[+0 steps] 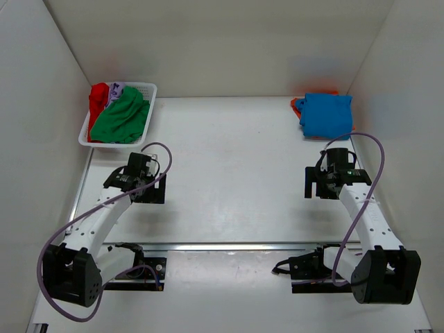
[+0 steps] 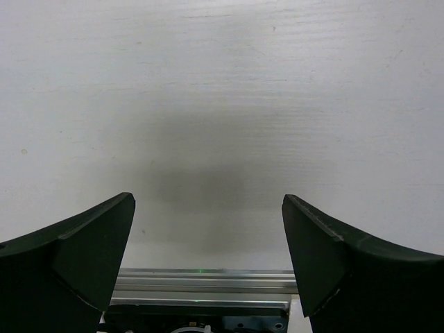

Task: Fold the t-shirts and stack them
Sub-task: Grab crumpled tshirt from bin with the left arm

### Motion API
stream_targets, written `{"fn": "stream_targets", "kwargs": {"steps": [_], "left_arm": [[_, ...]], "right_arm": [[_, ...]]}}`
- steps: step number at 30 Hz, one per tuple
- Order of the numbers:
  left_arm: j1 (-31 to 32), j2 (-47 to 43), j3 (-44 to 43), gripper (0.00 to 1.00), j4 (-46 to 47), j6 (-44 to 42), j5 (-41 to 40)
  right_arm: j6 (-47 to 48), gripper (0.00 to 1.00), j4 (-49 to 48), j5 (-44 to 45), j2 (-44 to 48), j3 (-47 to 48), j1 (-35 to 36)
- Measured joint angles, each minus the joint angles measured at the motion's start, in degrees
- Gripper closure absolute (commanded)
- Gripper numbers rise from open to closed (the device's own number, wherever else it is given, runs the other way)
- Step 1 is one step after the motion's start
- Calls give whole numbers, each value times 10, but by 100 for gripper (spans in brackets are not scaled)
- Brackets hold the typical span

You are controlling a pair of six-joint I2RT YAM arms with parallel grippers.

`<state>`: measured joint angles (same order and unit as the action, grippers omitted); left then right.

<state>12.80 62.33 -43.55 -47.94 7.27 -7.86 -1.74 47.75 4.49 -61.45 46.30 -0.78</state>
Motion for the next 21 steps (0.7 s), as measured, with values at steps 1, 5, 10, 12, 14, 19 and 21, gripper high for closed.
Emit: {"fn": "stream_targets", "kwargs": {"steps": [1, 5, 10, 12, 14, 19, 21], "left_arm": [[-1, -3, 0, 2, 0, 0, 0], [-14, -17, 0, 2, 0, 2, -2], [-30, -13, -4, 67, -3, 4, 1], [-40, 9, -36, 52, -23, 0, 8], [-57, 51, -97, 23, -33, -1, 13], [-86, 184, -303, 71, -11, 13, 4], [-98, 239, -377, 44, -3, 15, 3]], "right_arm": [[0, 17, 0, -1, 0, 0, 0], [0, 17, 0, -5, 2, 0, 1], [1, 18, 0, -8, 2, 0, 12], [1, 22, 0, -18, 2, 0, 14], [0, 23, -1, -30, 2, 0, 14], [0, 24, 0, -44, 0, 0, 14], [0, 22, -1, -45, 1, 0, 14]]}}
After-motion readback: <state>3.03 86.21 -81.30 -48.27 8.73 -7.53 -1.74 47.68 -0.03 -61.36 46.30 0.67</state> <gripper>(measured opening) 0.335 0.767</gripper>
